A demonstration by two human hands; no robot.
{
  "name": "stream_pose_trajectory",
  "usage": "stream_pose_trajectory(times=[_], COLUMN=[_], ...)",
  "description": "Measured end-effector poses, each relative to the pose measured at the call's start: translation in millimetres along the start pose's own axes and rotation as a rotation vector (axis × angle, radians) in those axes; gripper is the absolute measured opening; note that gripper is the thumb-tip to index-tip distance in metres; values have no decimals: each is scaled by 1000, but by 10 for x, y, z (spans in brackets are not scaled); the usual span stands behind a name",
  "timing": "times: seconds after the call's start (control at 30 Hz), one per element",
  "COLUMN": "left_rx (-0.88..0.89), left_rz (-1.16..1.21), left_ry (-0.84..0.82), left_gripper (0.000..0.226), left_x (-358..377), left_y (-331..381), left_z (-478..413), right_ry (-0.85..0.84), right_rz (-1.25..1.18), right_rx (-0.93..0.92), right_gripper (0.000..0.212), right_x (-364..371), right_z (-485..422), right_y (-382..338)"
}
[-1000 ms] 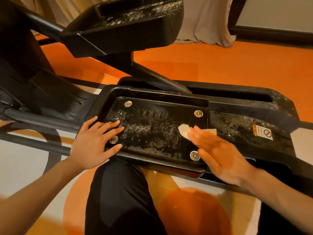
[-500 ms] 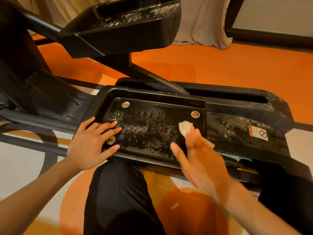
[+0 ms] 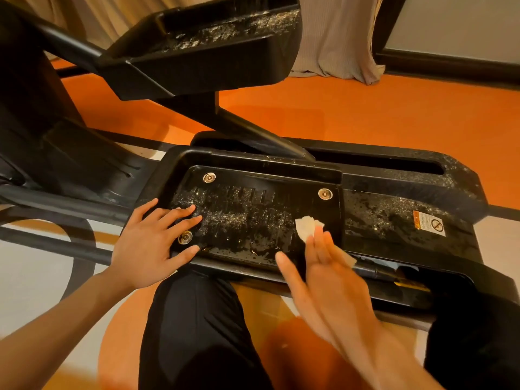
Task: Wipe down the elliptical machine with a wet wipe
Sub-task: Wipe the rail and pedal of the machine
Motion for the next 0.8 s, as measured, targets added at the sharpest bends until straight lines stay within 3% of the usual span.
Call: stream_pose_trajectory(times=[0.13, 0.3, 0.53, 0.8], left_rx=[1, -4, -13, -12], left_rz=[-5, -15, -13, -6], left_ry=[2, -12, -21, 2], left_gripper=[66, 65, 65, 64], left_x=[11, 4, 2, 6], left_y=[3, -3, -8, -15], left_z=[-1, -2, 4, 6], right_ry=[-28, -80, -17, -118], right_rz=[84, -13, 29, 128], right_rx=[27, 32, 91, 62], right_gripper=[127, 111, 98, 102], right_x=[100, -40, -194, -17], right_z=[167, -54, -467, -87], right_y=[-41, -49, -139, -182])
Point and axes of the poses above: each hand's wrist, its own z-axis away from the middle knuckle, its own x-axis out of the palm, y = z × x, the point moved 2 cm from there along -z, towards the middle knuckle, and after that the axes turned 1 degree about -z, right-handed, at the moved point
